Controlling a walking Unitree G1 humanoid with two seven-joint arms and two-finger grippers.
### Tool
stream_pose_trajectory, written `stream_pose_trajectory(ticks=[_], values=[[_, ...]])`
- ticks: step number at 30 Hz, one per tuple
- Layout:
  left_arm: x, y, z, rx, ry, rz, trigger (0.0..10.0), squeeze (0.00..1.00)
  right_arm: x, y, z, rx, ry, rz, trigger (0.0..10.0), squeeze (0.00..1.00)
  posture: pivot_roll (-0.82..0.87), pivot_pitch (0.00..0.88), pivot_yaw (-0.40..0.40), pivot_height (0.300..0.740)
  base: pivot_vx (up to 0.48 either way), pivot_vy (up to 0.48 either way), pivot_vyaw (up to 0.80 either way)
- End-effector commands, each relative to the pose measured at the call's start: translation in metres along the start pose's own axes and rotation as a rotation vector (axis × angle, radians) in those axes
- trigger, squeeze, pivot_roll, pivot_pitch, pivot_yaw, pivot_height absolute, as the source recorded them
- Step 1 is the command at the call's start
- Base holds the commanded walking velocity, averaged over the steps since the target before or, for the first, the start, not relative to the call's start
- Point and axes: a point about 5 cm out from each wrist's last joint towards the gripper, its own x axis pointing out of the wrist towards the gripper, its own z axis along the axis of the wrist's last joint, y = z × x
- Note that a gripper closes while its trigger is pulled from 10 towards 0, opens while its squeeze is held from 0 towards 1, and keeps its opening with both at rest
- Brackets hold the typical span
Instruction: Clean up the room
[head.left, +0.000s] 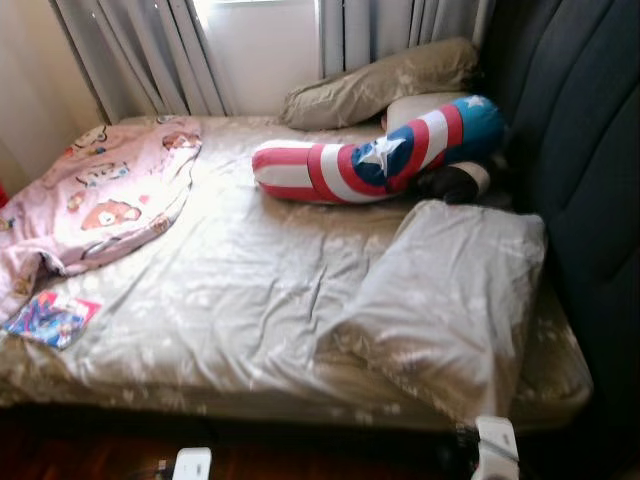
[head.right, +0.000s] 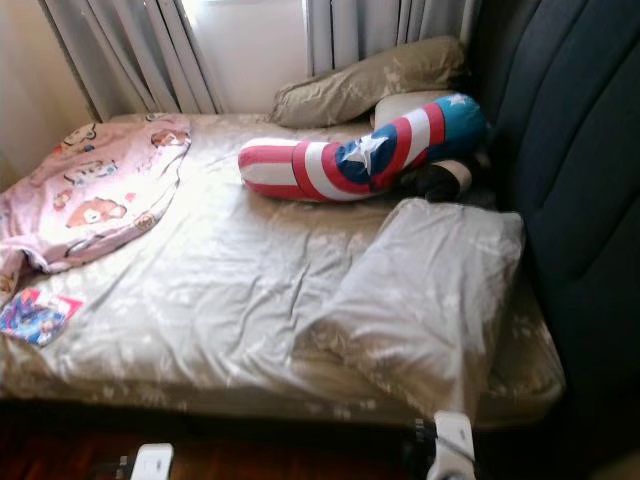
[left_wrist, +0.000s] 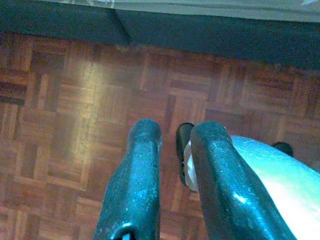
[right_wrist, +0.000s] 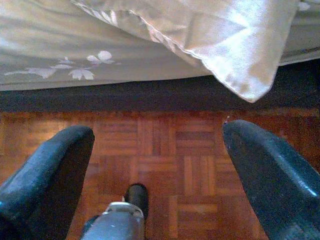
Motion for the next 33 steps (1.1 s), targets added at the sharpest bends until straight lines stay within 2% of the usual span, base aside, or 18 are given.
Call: stream_pose_trajectory(ticks=[1, 9, 15, 33], values=[[-0.0001, 0.0042, -0.0003, 0.006, 0.009, 0.009, 10.0, 0.00, 0.0009, 0.0033, 0.0013, 0.007, 0.003, 0.008, 10.0, 0.00, 0.04, 0.000, 0.015, 0.732, 0.000, 0.000, -0.74], [0.0000, 0.0044, 0.0007, 0.010, 0.003, 0.010, 10.0, 0.00, 0.0010, 0.0037, 0.0018, 0.001, 0.002, 0.013, 10.0, 0.00, 0.03, 0.000, 0.016, 0.732, 0.000, 0.000, -0.68], [-0.0001, 0.0040, 0.0004, 0.013, 0.002, 0.008, 10.0, 0.00, 0.0009, 0.0039, 0.0026, 0.011, -0.016, 0.008, 10.0, 0.00, 0.03, 0.000, 0.018, 0.732, 0.000, -0.409, 0.00], [-0.0007, 0.0041, 0.0007, -0.020, -0.022, 0.015, 10.0, 0.00, 0.0003, 0.0030, 0.0014, 0.006, -0.019, 0.012, 10.0, 0.00, 0.03, 0.000, 0.019, 0.732, 0.000, 0.000, 0.00]])
